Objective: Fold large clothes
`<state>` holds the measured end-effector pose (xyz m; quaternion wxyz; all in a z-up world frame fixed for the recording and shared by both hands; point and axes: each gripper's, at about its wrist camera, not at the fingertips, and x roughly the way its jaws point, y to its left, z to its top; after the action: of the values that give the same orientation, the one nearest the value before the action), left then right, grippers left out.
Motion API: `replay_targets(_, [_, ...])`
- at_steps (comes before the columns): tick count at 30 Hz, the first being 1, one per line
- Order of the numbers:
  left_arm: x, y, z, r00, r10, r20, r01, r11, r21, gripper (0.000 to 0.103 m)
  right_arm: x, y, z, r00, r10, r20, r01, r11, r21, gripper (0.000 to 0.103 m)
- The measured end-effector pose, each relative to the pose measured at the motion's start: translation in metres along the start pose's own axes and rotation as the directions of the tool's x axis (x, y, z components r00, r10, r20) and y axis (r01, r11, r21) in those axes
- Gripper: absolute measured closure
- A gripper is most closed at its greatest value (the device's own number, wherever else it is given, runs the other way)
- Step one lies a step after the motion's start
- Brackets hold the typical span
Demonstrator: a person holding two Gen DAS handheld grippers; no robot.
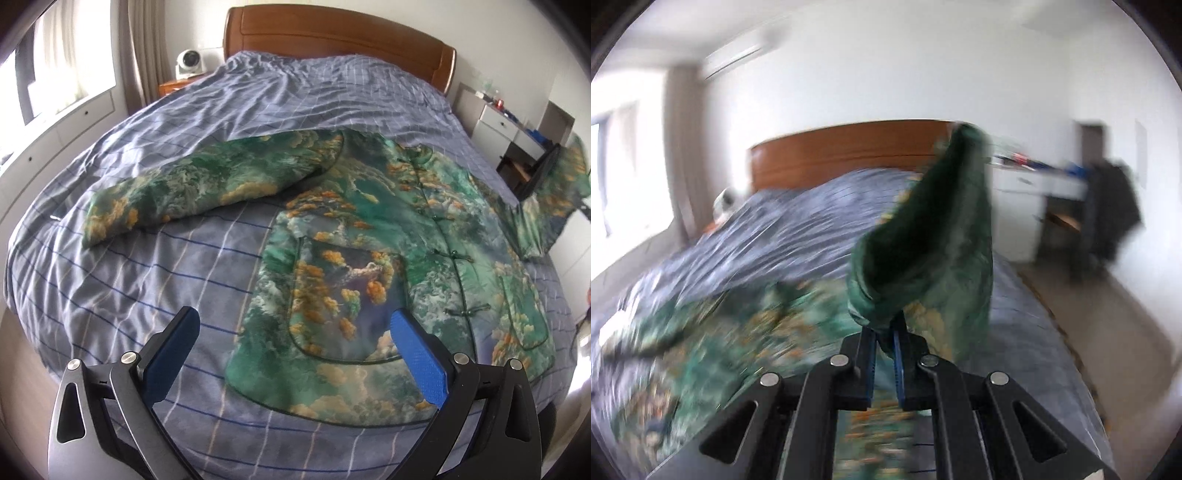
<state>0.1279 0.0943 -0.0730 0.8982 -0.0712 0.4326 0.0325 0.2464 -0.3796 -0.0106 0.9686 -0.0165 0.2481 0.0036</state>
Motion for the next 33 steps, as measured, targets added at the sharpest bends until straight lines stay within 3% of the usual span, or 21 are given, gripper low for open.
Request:
replay_targets(4, [-0.003, 0.017, -0.006, 1.0, 0.013, 0.001, -0.013, 0.999, -0.032, 0.0, 0.031, 0.074, -0.027, 0.991, 0.067, -0.113, -0.082, 0.988, -0.132, 0.095])
replay_targets(6, [-0.003, 0.025, -0.01, 1.0, 0.022, -0.004, -0.022, 0.998, -0.052, 0.0, 0.044, 0.092, -0.05, 0.981, 0.078, -0.18, -0.108, 0.981, -0.161, 0.095])
replay_targets(10, [0.0, 0.034, -0.016, 0.999, 0.034, -0.024, -0.036, 0.997, -0.072, 0.0, 0.073, 0.12, -0.093, 0.942, 0.069, -0.329, -0.144, 0.967, -0.209, 0.095])
replay_targets(14, [0.005, 0.028, -0.017, 0.999, 0.034, -0.037, -0.036, 0.998, -0.051, 0.0, 0.071, 0.121, -0.122, 0.925, 0.044, -0.378, -0.14, 0.963, -0.229, 0.092])
replay_targets(15, [0.006, 0.025, -0.015, 0.999, 0.033, -0.039, -0.035, 0.999, -0.037, 0.0, 0.072, 0.121, -0.125, 0.92, 0.036, -0.391, -0.138, 0.962, -0.235, 0.088])
replay_targets(16, [0.008, 0.02, -0.013, 0.999, 0.031, -0.041, -0.032, 0.999, -0.021, 0.0, 0.075, 0.121, -0.13, 0.914, 0.034, -0.403, -0.141, 0.961, -0.238, 0.077])
replay_targets(17, [0.01, 0.013, -0.011, 0.999, 0.027, -0.043, -0.027, 1.0, -0.001, 0.0, 0.073, 0.12, -0.132, 0.908, 0.037, -0.417, -0.149, 0.959, -0.24, 0.059])
replay_targets(19, [0.012, -0.001, -0.005, 0.999, 0.011, -0.044, -0.009, 0.999, 0.046, 0.0, 0.065, 0.121, -0.136, 0.904, 0.058, -0.424, -0.174, 0.955, -0.239, 0.046])
replay_targets(23, [0.019, -0.04, 0.012, 0.996, -0.062, -0.068, 0.072, 0.985, 0.154, 0.0, 0.035, 0.117, -0.139, 0.898, 0.103, -0.428, -0.211, 0.954, -0.212, 0.044])
replay_targets(26, [0.026, -0.08, 0.029, 0.971, -0.205, -0.12, 0.228, 0.949, 0.217, 0.0, 0.004, 0.108, -0.138, 0.91, 0.133, -0.393, -0.211, 0.964, -0.162, 0.044])
replay_targets(29, [0.045, -0.137, 0.052, 0.918, -0.346, -0.193, 0.389, 0.878, 0.278, 0.0, -0.043, 0.09, -0.14, 0.926, 0.164, -0.341, -0.201, 0.977, -0.077, 0.044])
replay_targets(33, [0.089, -0.203, 0.071, 0.86, -0.415, -0.295, 0.495, 0.819, 0.29, 0.001, -0.093, 0.069, -0.144, 0.939, 0.174, -0.297, -0.175, 0.984, 0.025, 0.044])
